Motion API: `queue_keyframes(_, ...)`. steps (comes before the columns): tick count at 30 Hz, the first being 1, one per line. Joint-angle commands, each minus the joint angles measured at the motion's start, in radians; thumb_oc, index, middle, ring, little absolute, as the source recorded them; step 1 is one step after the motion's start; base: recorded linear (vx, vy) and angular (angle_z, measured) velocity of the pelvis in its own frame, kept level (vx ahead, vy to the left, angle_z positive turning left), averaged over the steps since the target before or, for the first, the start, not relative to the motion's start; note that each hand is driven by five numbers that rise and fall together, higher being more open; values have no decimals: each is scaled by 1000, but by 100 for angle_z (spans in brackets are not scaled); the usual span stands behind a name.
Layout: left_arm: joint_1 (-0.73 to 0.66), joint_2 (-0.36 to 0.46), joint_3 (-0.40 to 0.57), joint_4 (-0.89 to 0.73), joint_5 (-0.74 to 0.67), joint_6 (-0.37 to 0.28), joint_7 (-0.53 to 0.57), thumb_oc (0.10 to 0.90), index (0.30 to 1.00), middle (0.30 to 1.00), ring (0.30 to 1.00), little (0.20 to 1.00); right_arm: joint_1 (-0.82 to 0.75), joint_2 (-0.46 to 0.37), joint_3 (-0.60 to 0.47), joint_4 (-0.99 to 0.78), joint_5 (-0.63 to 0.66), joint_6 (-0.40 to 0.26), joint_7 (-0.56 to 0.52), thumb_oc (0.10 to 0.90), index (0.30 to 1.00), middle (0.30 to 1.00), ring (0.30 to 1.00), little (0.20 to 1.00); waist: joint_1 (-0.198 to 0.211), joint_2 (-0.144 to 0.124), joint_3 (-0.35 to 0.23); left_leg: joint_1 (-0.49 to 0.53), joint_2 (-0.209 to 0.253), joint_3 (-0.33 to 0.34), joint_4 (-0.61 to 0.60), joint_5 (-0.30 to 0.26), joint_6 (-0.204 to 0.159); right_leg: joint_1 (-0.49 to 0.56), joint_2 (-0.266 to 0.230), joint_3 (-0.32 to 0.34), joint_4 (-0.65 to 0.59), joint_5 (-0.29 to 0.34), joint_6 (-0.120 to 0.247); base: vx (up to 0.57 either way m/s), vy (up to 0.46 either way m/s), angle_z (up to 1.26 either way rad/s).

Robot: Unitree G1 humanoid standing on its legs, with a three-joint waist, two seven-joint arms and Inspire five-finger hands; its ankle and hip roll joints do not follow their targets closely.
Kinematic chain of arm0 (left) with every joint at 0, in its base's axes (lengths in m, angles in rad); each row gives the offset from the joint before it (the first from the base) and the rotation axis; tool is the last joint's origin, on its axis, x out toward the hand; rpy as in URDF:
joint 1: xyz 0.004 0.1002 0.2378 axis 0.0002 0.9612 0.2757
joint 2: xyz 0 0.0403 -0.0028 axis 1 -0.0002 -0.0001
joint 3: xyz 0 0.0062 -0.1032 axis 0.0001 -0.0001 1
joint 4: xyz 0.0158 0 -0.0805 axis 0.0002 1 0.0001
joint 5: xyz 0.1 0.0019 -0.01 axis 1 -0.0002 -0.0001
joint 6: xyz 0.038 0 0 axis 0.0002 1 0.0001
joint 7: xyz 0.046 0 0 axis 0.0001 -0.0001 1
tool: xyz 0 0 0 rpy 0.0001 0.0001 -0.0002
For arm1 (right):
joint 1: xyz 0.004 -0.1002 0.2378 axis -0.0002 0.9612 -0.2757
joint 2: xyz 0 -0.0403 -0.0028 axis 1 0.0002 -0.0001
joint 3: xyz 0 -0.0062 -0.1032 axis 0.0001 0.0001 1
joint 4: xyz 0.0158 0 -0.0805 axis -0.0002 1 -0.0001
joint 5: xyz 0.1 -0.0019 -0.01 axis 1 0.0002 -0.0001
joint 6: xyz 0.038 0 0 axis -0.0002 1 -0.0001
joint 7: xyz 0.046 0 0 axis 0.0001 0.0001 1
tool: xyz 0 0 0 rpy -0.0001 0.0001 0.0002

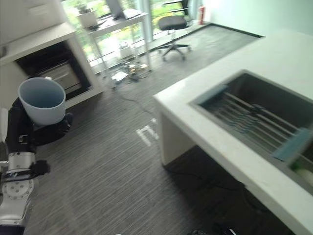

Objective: Place the dishes in the dishwasher.

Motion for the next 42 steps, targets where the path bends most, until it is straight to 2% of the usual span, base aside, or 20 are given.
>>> queue_keyframes(1, -6, 36, 118, -122, -40, -108, -2, 400, 300, 300, 300, 300, -65, 57, 4, 8, 233, 15, 38, 800, 900, 900, 900, 900, 19, 19, -37, -59, 52, -123, 115, -143, -53, 68, 116, -15, -43, -50, 166, -81, 500, 151)
queue_keyframes(2, -3, 32, 114, -133, -45, -103, -7, 400, 300, 300, 300, 300, -67, 61, -20, 3, 271, 31, 47, 800, 900, 900, 900, 900, 25, 19, -35, -63, 40, -127, 115, -151, -44, 69, 101, -18, -43, -33, 173, -96, 598, 57)
queue_keyframes(4, -5, 11, 97, -164, -64, -93, -53, 400, 300, 300, 300, 300, -51, 80, -70, -39, 203, 45, 78, 800, 900, 900, 900, 900, 40, 18, -23, -71, 4, -135, 115, -175, 4, 98, 72, -36, -43, -3, 164, -89, 602, 44)
queue_keyframes(5, -19, 6, 65, -169, -77, -97, -91, 400, 300, 300, 300, 300, -42, 87, -82, -42, 190, 51, 113, 800, 900, 900, 900, 900, 26, 12, -10, -73, -17, -176, 115, -181, 26, 93, 93, 26, -43, 2, 161, 7, 380, 75)
queue_keyframes(6, -40, 3, 22, -153, -92, -113, -119, 400, 300, 300, 300, 300, -34, 90, -88, -30, 170, 45, 139, 800, 900, 900, 900, 900, 0, 5, -1, -78, -40, -237, 115, -185, 42, 69, 138, 135, -43, -2, 164, 2, 97, 94)
queue_keyframes(7, -85, -13, -67, -117, -96, -151, -171, 400, 300, 300, 300, 300, -19, 95, -73, 6, 148, 7, 160, 800, 900, 900, 900, 900, -51, -11, 12, -109, -70, -330, 115, -160, 63, 24, 217, 336, -43, -56, 154, 14, -23, 185)
queue_keyframes(8, -98, -19, -94, -107, -78, -151, -152, 400, 300, 300, 300, 300, -15, 94, -68, 14, 124, 3, 174, 800, 900, 900, 900, 900, -64, -17, 13, -116, -79, -355, 115, -160, 65, 19, 236, 386, -43, -69, 160, 5, -94, 285)
queue_keyframes(9, -112, -36, -135, -96, -73, -161, -159, 400, 300, 300, 300, 300, -4, 94, -57, 22, 135, 3, 183, 800, 900, 900, 900, 900, -79, -30, 13, -126, -96, -399, 115, -162, 66, 1, 275, 470, -43, -81, 167, 60, -75, 407)
queue_keyframes(10, -116, -49, -146, -95, -59, -152, -146, 400, 300, 300, 300, 300, 0, 91, -46, 24, 127, 11, 190, 800, 900, 900, 900, 900, -81, -37, 9, -142, -97, -411, 115, -156, 62, -5, 286, 484, -43, -83, 166, 23, -127, 455)
queue_keyframes(12, -117, -72, -145, -116, -52, -119, -154, 400, 300, 300, 300, 300, -11, 81, -26, 23, 94, 33, 198, 800, 900, 900, 900, 900, -57, -48, 0, -172, -75, -394, 115, -144, 40, 15, 265, 437, -43, -104, 170, -26, -145, 306)
queue_keyframes(14, -126, -85, -154, -125, -49, -93, -162, 400, 300, 300, 300, 300, -23, 79, -2, 20, 105, 37, 187, 800, 900, 900, 900, 900, -38, -52, -13, -193, -64, -402, 115, -131, 22, 25, 270, 405, -43, -125, 162, 20, -175, 20)
queue_keyframes(19, -103, -64, -149, -158, -51, -84, -137, 400, 300, 300, 300, 300, -63, 56, 58, -17, 118, 80, 164, 800, 900, 900, 900, 900, -24, -43, -25, -185, -41, -400, 115, -125, 0, 35, 294, 408, -43, -164, 138, 55, -147, -8)
queue_keyframes(24, -97, -54, -133, -170, -42, -42, -141, 400, 300, 300, 300, 300, -66, 46, 52, 43, 102, 75, 166, 800, 900, 900, 900, 900, -29, -33, -36, -176, -30, -400, 115, -127, -10, 38, 312, 426, -43, -173, 134, 54, -86, -35)
queue_keyframes(33, -81, -30, -112, -181, -106, -17, -161, 400, 300, 300, 300, 300, -54, 44, 30, 86, 80, 53, 143, 800, 900, 900, 900, 900, -53, -19, -44, -149, -24, -383, 115, -139, -6, 48, 323, 452, -43, -180, 130, 49, 2, -28)
queue_keyframes(36, -65, -35, -97, -199, -115, -11, -183, 400, 300, 300, 300, 300, -59, 46, 30, 62, 96, 29, 115, 800, 900, 900, 900, 900, -47, -20, -40, -140, -16, -365, 115, -141, 1, 85, 323, 402, -43, -171, 127, 103, 13, -3)
queue_keyframes(37, -66, -27, -101, -209, -89, -12, -164, 400, 300, 300, 300, 300, -57, 55, 25, 9, 93, 32, 90, 800, 900, 900, 900, 900, -67, -4, -9, -122, -18, -396, 115, -143, 23, 108, 360, 420, -43, -103, 130, 53, -129, -7)
queue_keyframes(38, -87, -13, -118, -193, -88, -24, -144, 400, 300, 300, 300, 300, -53, 66, 23, -21, 99, 29, 76, 800, 900, 900, 900, 900, -94, 9, 25, -119, -25, -438, 115, -142, 47, 62, 378, 468, 4, -37, 141, -30, -230, -14)
queue_keyframes(40, -136, -2, -135, -146, -107, -60, -137, 400, 300, 300, 300, 300, -52, 69, 24, -19, 173, 6, 74, 800, 900, 900, 900, 900, -100, 7, 54, -133, -29, -467, 115, -121, 49, 17, 333, 486, -22, -19, 141, -108, -445, -27)
queue_keyframes(41, -154, -4, -139, -126, -108, -78, -139, 400, 300, 300, 300, 300, -54, 66, 16, -6, 200, 1, 83, 800, 900, 900, 900, 900, -95, -7, 60, -140, -30, -465, 115, -118, 37, -3, 278, 494, -43, -35, 142, -39, -668, -68)
queue_keyframes(42, -165, -5, -139, -108, -105, -99, -140, 400, 300, 300, 300, 300, -53, 70, -1, -3, 203, 2, 81, 800, 900, 900, 900, 900, -101, -24, 66, -136, -37, -472, 115, -128, 23, -56, 218, 556, -43, -10, 159, 23, -678, -84)
